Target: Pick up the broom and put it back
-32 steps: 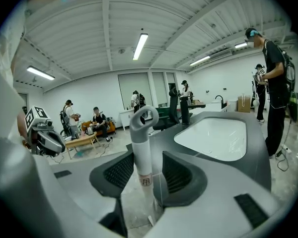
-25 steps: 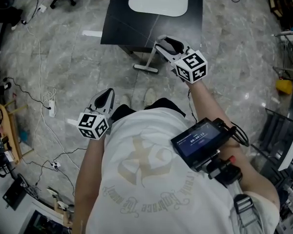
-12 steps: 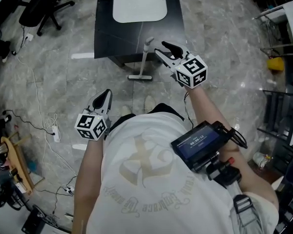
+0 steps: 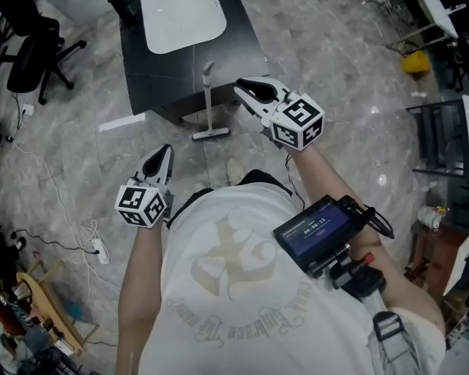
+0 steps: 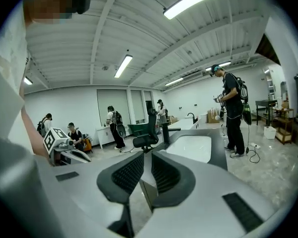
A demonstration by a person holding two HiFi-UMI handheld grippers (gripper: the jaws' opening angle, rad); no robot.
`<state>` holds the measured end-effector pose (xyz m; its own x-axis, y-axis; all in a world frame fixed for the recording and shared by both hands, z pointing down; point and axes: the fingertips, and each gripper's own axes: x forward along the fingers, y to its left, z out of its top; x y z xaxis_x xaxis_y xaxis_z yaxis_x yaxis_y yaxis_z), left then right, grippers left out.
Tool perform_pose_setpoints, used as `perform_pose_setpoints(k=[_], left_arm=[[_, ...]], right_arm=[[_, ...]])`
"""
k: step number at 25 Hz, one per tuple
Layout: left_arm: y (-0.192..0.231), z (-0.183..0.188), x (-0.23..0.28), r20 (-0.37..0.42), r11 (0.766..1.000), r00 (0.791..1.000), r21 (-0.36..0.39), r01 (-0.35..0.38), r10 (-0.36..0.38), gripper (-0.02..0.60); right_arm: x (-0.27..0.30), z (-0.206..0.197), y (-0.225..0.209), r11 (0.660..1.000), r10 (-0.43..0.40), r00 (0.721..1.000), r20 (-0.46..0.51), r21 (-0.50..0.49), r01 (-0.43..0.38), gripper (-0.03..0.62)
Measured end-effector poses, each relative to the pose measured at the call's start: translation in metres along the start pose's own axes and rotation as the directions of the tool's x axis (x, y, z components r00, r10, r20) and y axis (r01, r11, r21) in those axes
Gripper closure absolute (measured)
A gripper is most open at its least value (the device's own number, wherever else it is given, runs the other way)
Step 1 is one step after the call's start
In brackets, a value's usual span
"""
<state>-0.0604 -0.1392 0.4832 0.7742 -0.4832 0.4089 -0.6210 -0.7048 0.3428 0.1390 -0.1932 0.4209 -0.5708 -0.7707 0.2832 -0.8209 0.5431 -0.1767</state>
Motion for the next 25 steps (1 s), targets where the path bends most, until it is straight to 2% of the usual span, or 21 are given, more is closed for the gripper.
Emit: perform_pose_setpoints(k=[8,12,25], left_arm=[[-0.036,0.01,-0.009,-0.006,0.992,0.994,0.05,0.113,-0.113,0.569],[-0.042,0.004,0.001,-0.031,0.986,0.987,0.06,0.158,-0.156,0.569],[-0.06,-0.02,0.006,-0.097,0.971,0.97,0.063,0.229,-0.222,0.569]], right_arm=[[-0.052,0.005,0.046,0.999,-0.04,0.999,0.013,0.022,0.039,0.563],[-0.061,-0.007,0.053,0.999,-0.043,0.999,0.012,0.034,0.042,0.566],[-0.089,-0.044,0.083,0.998,-0.03,1.0,-0.001,0.059,0.03,0.576]])
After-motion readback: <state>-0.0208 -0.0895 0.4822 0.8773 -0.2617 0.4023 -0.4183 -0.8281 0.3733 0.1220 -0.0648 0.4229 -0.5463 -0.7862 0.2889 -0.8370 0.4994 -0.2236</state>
